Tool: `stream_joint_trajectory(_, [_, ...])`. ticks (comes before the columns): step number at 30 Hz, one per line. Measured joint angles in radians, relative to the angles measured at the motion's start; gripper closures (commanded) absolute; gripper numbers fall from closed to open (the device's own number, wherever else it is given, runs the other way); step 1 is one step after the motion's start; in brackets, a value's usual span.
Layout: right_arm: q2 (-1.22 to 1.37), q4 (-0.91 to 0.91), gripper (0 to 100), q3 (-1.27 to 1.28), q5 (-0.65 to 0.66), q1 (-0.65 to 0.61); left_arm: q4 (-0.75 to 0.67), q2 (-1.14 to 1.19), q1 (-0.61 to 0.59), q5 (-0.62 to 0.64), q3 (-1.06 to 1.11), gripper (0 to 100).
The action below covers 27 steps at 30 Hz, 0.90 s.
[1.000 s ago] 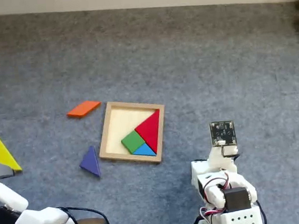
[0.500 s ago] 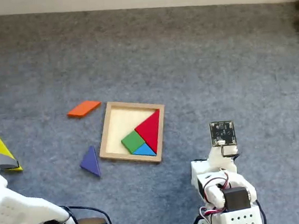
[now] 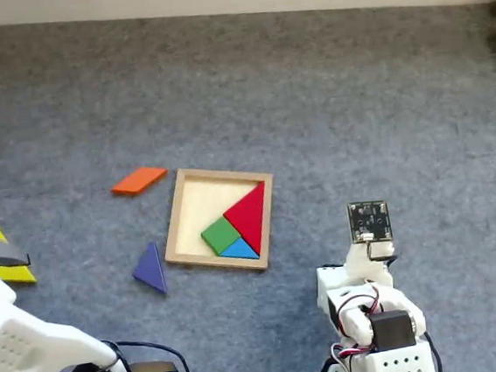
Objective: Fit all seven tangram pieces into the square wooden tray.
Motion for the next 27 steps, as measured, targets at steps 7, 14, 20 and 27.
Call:
stream_joint_trajectory(7, [0.0, 0.0, 96.4, 0.0, 0.0, 0.0, -0.054, 0.052, -0.003, 0.017, -0.006, 68])
stream_joint_trajectory(14, [0.0, 0.0, 96.4, 0.0, 0.0, 0.0, -0.158, 0.132, -0.029, 0.02, -0.006, 68])
stream_joint_trajectory(20, [0.0, 0.0, 96.4, 0.0, 0.0, 0.0, -0.166, 0.133, -0.031, 0.02, -0.006, 68])
stream_joint_trajectory(27, [0.0, 0.0, 96.4, 0.0, 0.0, 0.0, -0.126, 0.061, -0.041, 0.02, -0.006, 68])
